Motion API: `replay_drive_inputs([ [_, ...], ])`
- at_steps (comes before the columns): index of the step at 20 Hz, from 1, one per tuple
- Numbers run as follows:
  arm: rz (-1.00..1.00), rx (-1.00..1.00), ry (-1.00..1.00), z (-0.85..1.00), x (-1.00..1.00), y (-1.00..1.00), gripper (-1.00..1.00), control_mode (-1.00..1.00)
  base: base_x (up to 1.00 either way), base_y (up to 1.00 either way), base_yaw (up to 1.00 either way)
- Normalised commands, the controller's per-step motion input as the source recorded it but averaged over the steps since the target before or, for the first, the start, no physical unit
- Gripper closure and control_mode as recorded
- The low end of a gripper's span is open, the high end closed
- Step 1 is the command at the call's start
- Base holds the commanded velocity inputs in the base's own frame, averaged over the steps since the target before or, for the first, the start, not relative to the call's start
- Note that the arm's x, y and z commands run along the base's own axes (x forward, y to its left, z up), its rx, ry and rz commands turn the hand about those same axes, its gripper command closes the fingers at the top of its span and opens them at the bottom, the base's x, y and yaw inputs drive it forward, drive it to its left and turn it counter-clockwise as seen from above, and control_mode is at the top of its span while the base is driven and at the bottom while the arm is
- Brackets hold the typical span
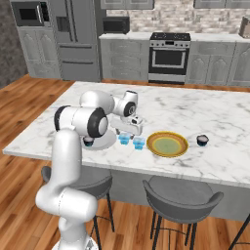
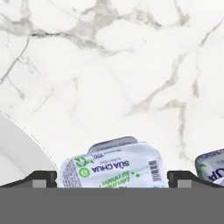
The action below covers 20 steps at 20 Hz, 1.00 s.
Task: Place two yogurt containers on each plate.
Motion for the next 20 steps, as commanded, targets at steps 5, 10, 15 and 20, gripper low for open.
replay_drive_inputs([
  [5, 0.00, 0.00, 0.00, 0.00, -0.01, 0.08, -1.00, -1.00, 0.00, 0.00, 0.00],
  [10, 0.04, 0.00, 0.00, -0.05, 0.00, 0.01, -1.00, -1.00, 0.00, 0.00, 0.00],
  [15, 0.12, 0.00, 0.00, -0.13, 0.00, 0.00, -1.00, -1.00, 0.00, 0.00, 0.00],
  [20, 0.13, 0.00, 0.00, -0.20, 0.00, 0.00, -1.00, -1.00, 0.00, 0.00, 0.00],
])
